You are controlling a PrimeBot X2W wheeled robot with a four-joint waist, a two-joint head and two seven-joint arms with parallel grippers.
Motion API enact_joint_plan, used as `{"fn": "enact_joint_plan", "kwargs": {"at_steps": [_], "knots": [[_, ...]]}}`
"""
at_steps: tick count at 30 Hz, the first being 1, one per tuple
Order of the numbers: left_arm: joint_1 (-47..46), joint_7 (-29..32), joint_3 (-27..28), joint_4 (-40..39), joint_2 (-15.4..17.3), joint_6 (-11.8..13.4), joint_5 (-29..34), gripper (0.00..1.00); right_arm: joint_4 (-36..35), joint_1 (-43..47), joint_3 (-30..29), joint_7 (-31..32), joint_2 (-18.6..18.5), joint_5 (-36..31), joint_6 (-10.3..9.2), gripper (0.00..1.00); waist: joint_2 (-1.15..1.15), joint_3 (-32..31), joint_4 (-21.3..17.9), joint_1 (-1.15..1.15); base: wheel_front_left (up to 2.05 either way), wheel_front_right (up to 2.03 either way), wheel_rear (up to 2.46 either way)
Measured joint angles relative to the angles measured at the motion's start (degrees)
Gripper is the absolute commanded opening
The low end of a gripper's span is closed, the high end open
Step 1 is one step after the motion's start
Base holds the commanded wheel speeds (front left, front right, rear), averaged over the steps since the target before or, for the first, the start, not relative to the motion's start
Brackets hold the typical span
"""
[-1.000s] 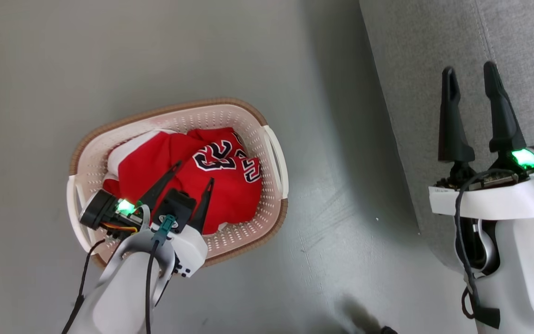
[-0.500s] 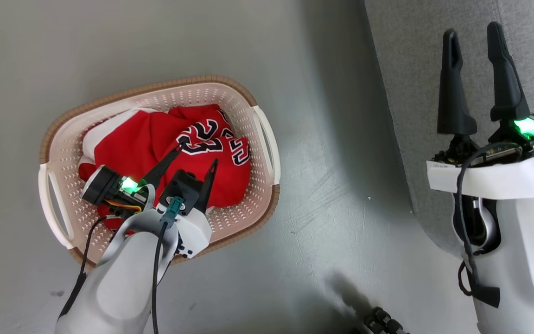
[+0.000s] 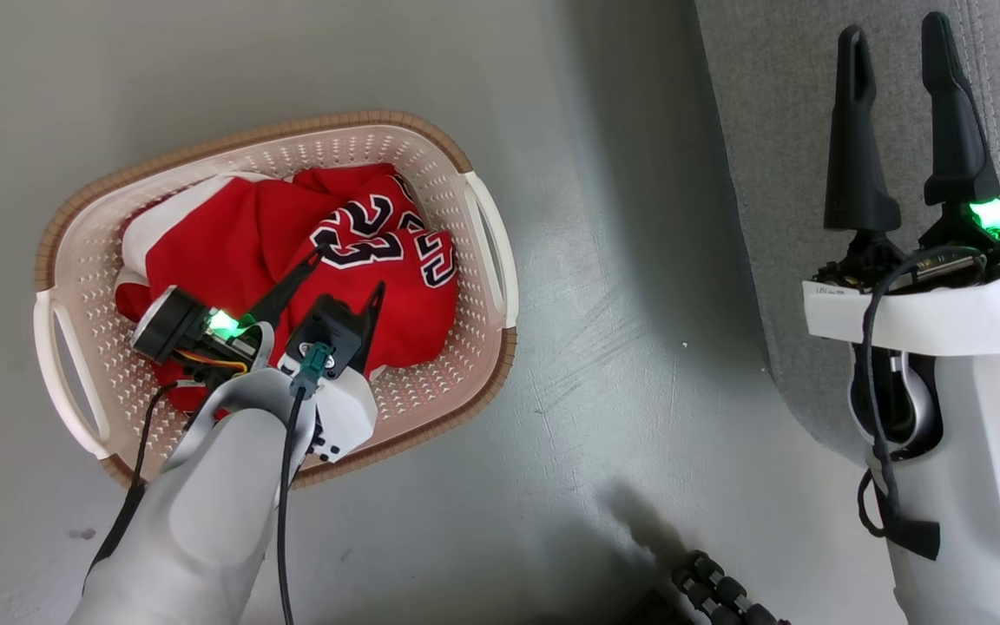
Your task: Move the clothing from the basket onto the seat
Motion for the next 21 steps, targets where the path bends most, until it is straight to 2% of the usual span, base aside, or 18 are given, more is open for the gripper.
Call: {"fn": "enact_joint_plan", "kwargs": {"at_steps": [14, 21], "knots": [[-4.81, 2.58, -0.67, 6.17, 0.07, 0.99, 1.78, 1.0, 0.04, -1.01, 0.03, 0.0, 0.0, 0.48, 0.0, 1.0, 0.0, 2.4, -0.99, 0.0, 0.0, 0.0, 0.0], [-5.95, 2.66, -1.71, 8.1, -1.23, 0.97, 2.27, 1.0, 0.24, -1.92, 0.07, 0.0, 0.0, 0.83, 0.0, 1.0, 0.0, 2.65, -1.12, 0.0, 0.0, 0.0, 0.0]]}}
